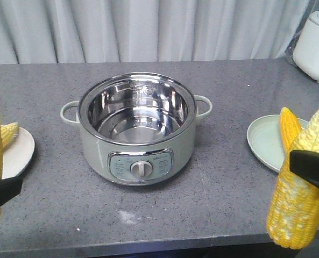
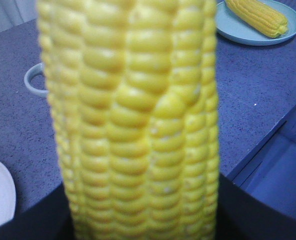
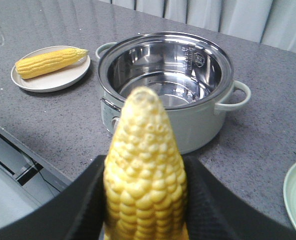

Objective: Distribute corn equally
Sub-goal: 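Turn the base away from the pot toward the other counter holding both cobs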

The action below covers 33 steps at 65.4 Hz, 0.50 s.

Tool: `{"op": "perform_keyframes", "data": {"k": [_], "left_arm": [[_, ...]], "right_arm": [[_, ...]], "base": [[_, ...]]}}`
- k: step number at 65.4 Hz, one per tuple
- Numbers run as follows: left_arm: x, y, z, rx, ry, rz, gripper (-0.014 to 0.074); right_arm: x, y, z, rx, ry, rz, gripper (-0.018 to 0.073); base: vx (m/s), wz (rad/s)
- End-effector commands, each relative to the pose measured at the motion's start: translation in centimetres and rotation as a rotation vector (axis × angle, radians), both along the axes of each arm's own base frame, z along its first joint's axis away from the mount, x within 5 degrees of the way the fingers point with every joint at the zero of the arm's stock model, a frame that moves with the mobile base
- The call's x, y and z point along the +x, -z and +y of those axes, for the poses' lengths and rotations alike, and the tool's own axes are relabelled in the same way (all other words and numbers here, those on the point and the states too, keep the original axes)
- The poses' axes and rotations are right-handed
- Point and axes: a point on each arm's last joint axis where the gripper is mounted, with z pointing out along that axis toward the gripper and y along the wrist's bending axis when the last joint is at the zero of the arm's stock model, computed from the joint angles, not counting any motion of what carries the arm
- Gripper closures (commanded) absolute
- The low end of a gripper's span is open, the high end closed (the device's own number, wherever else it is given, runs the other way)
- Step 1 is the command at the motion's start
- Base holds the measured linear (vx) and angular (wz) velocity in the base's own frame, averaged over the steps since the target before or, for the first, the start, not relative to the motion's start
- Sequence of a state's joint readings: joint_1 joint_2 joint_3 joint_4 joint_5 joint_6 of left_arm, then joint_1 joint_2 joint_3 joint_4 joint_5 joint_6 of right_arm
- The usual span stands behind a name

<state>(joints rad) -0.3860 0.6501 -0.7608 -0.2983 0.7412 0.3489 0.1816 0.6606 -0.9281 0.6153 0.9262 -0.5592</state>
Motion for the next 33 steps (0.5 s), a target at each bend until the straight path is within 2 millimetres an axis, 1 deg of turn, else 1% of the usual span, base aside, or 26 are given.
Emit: {"op": "perform_keyframes", "data": {"k": [1, 33], "left_arm": [[0.15, -1.25, -0.06, -0.055, -0.014, -0.068, 0.0351], [0.15, -1.25, -0.06, -0.055, -0.014, -0.068, 0.0353]], "right_arm": [[0.18, -1.21, -0.10, 0.043, 0.028, -0.070, 0.0305], [0.17, -1.20, -0.10, 0.043, 0.028, -0.069, 0.0305]], "base": [[0.00, -0.15], [0.00, -0.19]]}}
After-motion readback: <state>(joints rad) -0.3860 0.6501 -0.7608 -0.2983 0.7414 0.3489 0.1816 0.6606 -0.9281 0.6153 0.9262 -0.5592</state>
